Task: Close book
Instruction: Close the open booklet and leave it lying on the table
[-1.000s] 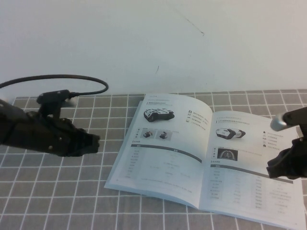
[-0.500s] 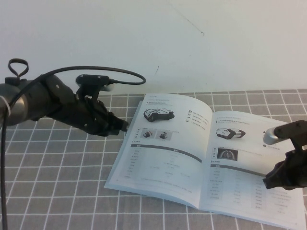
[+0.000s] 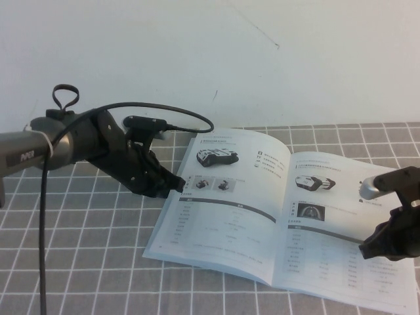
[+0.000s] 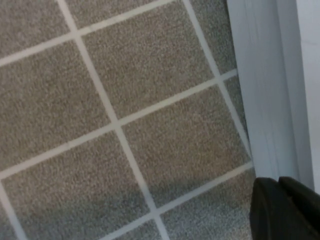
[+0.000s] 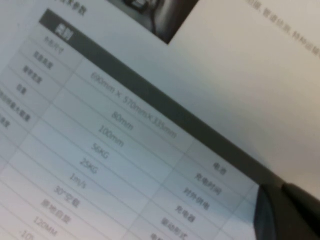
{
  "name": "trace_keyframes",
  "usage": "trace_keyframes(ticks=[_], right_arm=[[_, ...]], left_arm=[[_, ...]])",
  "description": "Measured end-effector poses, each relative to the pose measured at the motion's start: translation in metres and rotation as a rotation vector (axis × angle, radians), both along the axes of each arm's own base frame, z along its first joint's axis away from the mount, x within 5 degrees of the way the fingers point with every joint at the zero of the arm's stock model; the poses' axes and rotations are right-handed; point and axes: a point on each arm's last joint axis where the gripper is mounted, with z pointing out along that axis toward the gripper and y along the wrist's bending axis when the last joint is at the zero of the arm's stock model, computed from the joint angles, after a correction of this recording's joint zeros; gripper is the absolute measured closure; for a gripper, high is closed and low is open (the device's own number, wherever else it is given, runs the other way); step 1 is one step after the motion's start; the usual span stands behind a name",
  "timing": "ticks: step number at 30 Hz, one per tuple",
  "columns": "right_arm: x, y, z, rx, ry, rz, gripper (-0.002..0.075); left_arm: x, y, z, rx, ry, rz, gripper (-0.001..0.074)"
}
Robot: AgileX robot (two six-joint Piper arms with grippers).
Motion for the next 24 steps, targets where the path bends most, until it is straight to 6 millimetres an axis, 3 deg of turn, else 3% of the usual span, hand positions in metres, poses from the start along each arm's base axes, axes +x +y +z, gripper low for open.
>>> trace_keyframes(ticks=[6,24], right_arm=[[0.0012,0.0004,-0.003,0.002,0.011,0.0,0.0729],[0.0021,0.0008,-0.0029,0.006,0.011,-0.002,0.0729]], left_arm=[[-0.0002,-0.0076,-0.0018,0.009,-0.02,-0.004,0.0738],[0.0005,-0.0021,-0.0024,0.082,-0.016,0.008,0.0738]])
